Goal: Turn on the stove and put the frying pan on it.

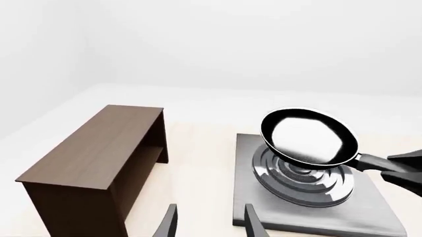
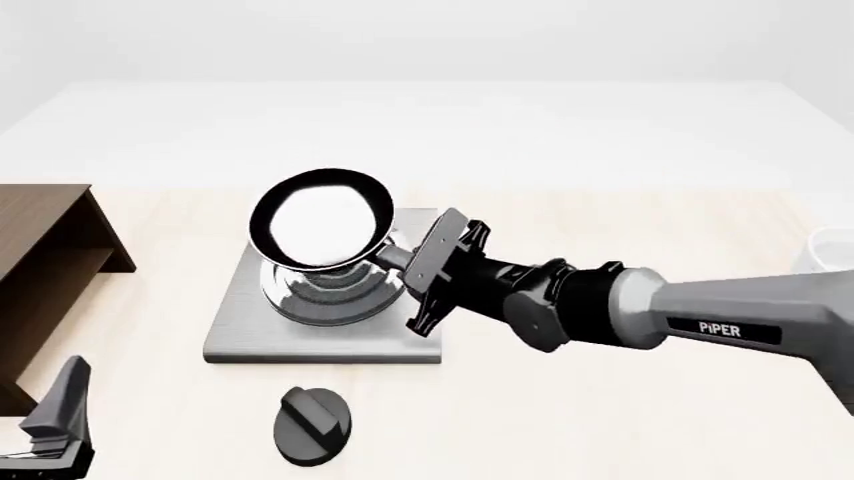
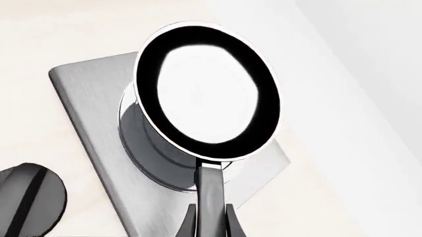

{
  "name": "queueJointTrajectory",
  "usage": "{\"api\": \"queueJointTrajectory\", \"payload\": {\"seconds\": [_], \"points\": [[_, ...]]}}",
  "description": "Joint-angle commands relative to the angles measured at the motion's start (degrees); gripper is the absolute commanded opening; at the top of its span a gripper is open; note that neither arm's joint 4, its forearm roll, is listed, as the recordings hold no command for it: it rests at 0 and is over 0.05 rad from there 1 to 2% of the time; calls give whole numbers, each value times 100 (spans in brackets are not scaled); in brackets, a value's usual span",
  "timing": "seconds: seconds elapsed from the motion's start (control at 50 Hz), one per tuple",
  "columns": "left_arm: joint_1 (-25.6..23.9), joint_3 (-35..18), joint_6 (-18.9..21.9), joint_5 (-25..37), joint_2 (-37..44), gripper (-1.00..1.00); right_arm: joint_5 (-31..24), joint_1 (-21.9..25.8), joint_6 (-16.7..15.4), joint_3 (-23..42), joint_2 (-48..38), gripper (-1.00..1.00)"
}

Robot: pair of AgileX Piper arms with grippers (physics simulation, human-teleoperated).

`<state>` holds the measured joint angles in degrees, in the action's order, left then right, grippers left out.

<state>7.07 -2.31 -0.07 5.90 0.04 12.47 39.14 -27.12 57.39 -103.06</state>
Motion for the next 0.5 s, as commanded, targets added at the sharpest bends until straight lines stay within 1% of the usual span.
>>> {"api": "queueJointTrajectory", "payload": {"seconds": [0.02,0.34,0.5], "points": [[6,10,-21,-7,0,100,260,78,59,42,-195,-100],[14,8,-38,0,-1,100,506,-155,196,-249,-372,-100],[19,-2,-37,23,-2,100,462,-34,263,-294,-561,-100]]}}
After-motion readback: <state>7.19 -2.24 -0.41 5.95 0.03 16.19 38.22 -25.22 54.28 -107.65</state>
